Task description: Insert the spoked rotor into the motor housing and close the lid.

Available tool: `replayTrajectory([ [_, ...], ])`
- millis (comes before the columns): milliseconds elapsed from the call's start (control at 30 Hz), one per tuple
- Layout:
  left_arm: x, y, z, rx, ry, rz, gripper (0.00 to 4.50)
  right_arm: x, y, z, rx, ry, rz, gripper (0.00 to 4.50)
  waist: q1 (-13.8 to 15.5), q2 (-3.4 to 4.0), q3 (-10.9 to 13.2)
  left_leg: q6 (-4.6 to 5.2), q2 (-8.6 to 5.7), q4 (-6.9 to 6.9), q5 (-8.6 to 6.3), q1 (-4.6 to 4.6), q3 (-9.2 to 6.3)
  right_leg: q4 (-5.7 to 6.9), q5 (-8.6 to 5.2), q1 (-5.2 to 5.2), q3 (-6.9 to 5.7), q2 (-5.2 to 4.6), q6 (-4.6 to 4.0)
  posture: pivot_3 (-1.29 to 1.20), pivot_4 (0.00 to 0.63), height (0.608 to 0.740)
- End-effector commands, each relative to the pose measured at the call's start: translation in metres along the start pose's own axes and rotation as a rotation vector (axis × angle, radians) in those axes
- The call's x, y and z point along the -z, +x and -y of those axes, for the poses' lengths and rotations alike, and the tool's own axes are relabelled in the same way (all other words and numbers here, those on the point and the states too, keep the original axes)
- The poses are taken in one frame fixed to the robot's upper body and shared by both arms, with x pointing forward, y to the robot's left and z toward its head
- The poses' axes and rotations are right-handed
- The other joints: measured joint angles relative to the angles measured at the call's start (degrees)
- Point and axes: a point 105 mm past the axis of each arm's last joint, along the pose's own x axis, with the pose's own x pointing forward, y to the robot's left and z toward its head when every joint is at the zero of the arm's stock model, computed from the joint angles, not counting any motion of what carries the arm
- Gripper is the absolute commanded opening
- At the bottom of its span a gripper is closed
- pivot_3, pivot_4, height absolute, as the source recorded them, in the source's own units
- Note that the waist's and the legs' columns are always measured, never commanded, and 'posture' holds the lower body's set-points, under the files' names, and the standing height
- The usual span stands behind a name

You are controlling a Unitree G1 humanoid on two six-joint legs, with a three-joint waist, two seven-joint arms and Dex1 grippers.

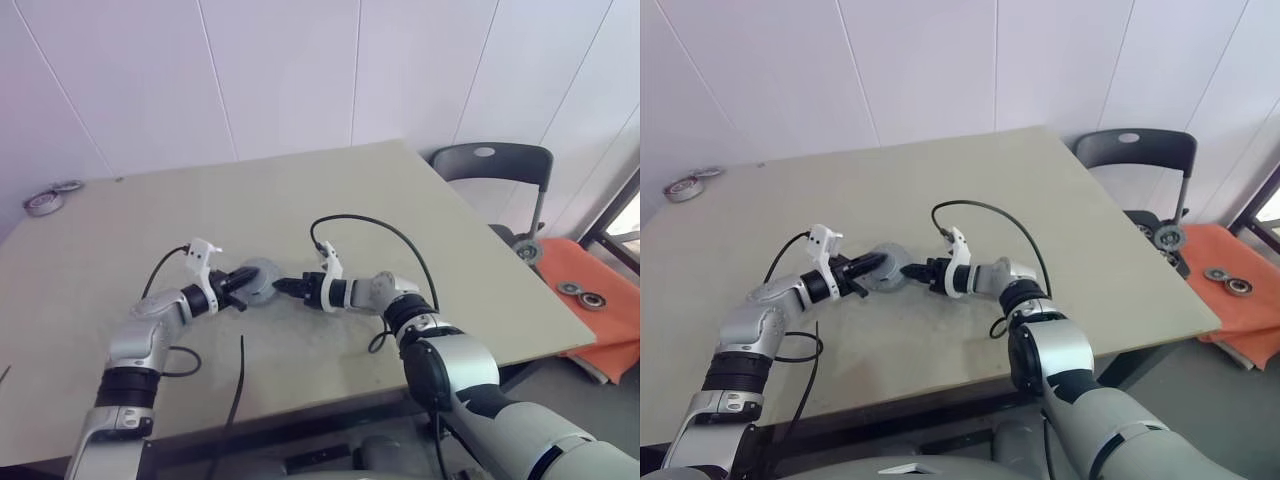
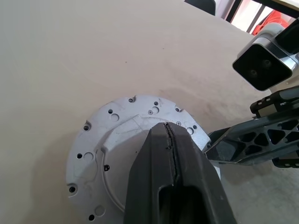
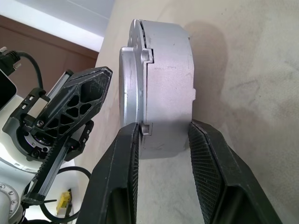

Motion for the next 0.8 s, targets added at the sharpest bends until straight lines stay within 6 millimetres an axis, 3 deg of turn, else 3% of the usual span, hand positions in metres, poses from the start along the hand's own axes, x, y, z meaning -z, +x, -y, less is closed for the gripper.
replayTrajectory([
  [33, -0.009, -0.001, -0.003, -0.011, 0.031, 0.018, 0.0, 0.025, -0.017, 0.051, 0.252, -0.006, -0.081, 1.21, 0.01, -0.01, -0.01, 0.0, 0.0, 0.0, 0.0, 0.0, 0.0, 0.0, 0.0, 0.0, 0.0, 0.0, 0.01, 0.0, 0.0, 0.74],
  [200, 0.005, 0.0, -0.006, -0.029, 0.048, -0.043, 0.0, 0.025, -0.019, 0.053, 0.254, 0.006, -0.079, 1.21, 0.03, 0.02, -0.03, 0.0, 0.0, -0.02, 0.0, 0.01, 0.0, 0.0, 0.01, 0.02, 0.0, 0.0, 0.01, 0.0, 0.0, 0.74],
  [500, 0.003, 0.001, -0.005, -0.023, 0.047, -0.03, 0.0, 0.025, -0.02, 0.054, 0.262, -0.003, -0.084, 1.21, 0.05, 0.03, -0.02, -0.01, -0.01, -0.02, 0.0, 0.0, 0.0, 0.0, 0.01, 0.02, 0.01, -0.01, 0.01, 0.0, 0.0, 0.74],
  [700, 0.003, 0.001, -0.003, -0.017, 0.048, -0.028, 0.0, 0.028, -0.02, 0.054, 0.265, 0.005, -0.103, 3.23, 0.2, -0.2, -0.07, 0.0, -0.02, -0.05, 0.0, -0.04, -0.02, 0.0, 0.01, 0.03, 0.01, -0.01, 0.01, 0.0, 0.0, 0.74],
  [800, 0.003, 0.001, -0.002, -0.016, 0.048, -0.027, 0.0, 0.029, -0.02, 0.055, 0.274, -0.001, -0.107, 3.23, 0.31, -0.2, -0.06, -0.01, -0.02, -0.03, 0.0, -0.03, -0.03, -0.01, 0.01, 0.03, 0.01, -0.01, 0.01, 0.0, 0.0, 0.74],
])
